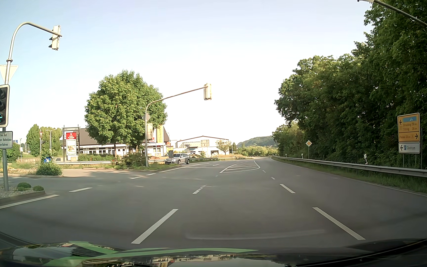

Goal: Follow the waypoints while adhering to traffic rules and regulations

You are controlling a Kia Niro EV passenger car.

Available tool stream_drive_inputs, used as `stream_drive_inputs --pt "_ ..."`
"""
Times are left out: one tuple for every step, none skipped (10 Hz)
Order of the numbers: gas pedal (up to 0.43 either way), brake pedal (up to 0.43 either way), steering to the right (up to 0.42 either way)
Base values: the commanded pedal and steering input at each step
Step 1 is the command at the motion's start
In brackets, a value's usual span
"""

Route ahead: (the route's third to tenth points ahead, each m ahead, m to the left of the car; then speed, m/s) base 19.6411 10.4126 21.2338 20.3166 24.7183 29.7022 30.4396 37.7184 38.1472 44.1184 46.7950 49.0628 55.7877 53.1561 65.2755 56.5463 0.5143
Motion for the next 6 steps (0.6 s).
stream_drive_inputs --pt "0.189 0.000 -0.004" --pt "0.220 0.000 -0.004" --pt "0.248 0.000 -0.004" --pt "0.260 0.000 -0.004" --pt "0.287 0.000 -0.004" --pt "0.319 0.000 -0.003"
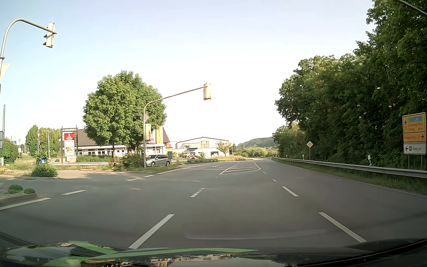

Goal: Follow the waypoints while adhering to traffic rules and regulations

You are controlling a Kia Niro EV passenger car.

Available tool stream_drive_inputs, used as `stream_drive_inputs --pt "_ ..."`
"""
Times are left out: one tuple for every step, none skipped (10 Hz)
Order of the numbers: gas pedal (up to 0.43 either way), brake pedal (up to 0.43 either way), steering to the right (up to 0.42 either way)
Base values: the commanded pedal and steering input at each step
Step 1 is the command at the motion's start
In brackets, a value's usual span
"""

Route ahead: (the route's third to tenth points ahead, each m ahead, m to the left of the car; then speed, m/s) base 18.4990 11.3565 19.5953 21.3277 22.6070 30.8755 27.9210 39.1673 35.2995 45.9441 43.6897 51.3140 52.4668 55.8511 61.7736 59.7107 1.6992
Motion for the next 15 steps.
stream_drive_inputs --pt "0.319 0.000 -0.003" --pt "0.319 0.000 -0.004" --pt "0.319 0.000 -0.004" --pt "0.319 0.000 -0.004" --pt "0.319 0.000 -0.004" --pt "0.319 0.000 -0.004" --pt "0.319 0.000 -0.003" --pt "0.268 0.000 -0.008" --pt "0.260 0.000 -0.026" --pt "0.260 0.000 -0.045" --pt "0.260 0.000 -0.063" --pt "0.268 0.000 -0.080" --pt "0.268 0.000 -0.098" --pt "0.268 0.000 -0.120" --pt "0.268 0.000 -0.142"
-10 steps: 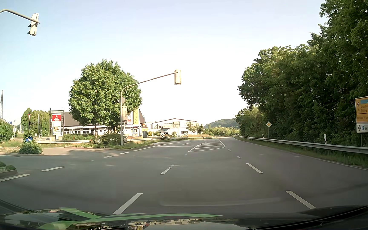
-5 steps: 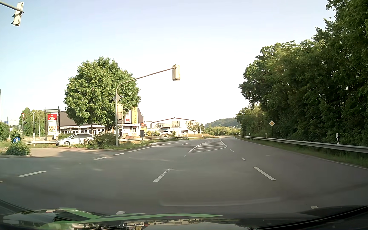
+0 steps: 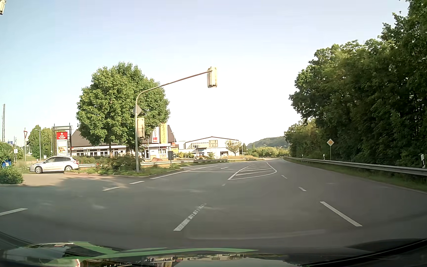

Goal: Follow the waypoints while adhering to traffic rules and regulations

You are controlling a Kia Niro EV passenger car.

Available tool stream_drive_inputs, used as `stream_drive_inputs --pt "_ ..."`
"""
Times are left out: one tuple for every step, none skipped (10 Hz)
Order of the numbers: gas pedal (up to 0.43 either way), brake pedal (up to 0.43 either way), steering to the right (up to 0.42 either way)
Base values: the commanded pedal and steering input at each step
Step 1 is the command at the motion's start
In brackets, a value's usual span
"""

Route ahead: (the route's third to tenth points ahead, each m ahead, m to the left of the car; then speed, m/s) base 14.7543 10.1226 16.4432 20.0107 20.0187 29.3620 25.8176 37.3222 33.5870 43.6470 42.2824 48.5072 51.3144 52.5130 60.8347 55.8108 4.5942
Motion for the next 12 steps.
stream_drive_inputs --pt "0.260 0.000 -0.169" --pt "0.260 0.000 -0.190" --pt "0.260 0.000 -0.211" --pt "0.240 0.000 -0.234" --pt "0.220 0.000 -0.248" --pt "0.220 0.000 -0.263" --pt "0.209 0.000 -0.268" --pt "0.189 0.000 -0.269" --pt "0.169 0.000 -0.271" --pt "0.169 0.000 -0.275" --pt "0.157 0.000 -0.281" --pt "0.138 0.000 -0.287"
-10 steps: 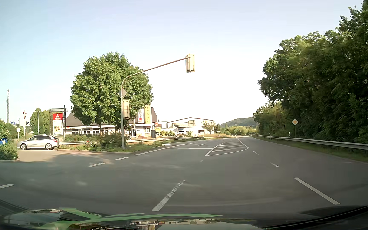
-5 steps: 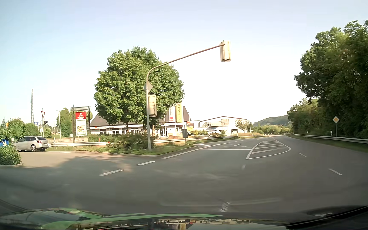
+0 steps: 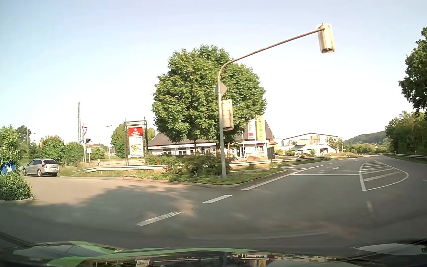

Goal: Follow the waypoints while adhering to traffic rules and regulations

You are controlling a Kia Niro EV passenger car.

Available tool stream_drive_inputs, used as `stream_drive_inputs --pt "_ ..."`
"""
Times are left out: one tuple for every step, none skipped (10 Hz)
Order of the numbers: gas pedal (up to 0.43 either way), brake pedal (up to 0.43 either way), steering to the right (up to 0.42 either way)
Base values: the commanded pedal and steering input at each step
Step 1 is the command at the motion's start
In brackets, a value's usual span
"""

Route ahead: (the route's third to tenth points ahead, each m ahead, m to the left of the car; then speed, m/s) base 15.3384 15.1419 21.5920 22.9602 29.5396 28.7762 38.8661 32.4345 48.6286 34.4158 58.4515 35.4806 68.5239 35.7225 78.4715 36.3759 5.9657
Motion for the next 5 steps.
stream_drive_inputs --pt "0.130 0.000 -0.288" --pt "0.130 0.000 -0.288" --pt "0.130 0.000 -0.287" --pt "0.130 0.000 -0.285" --pt "0.118 0.000 -0.284"
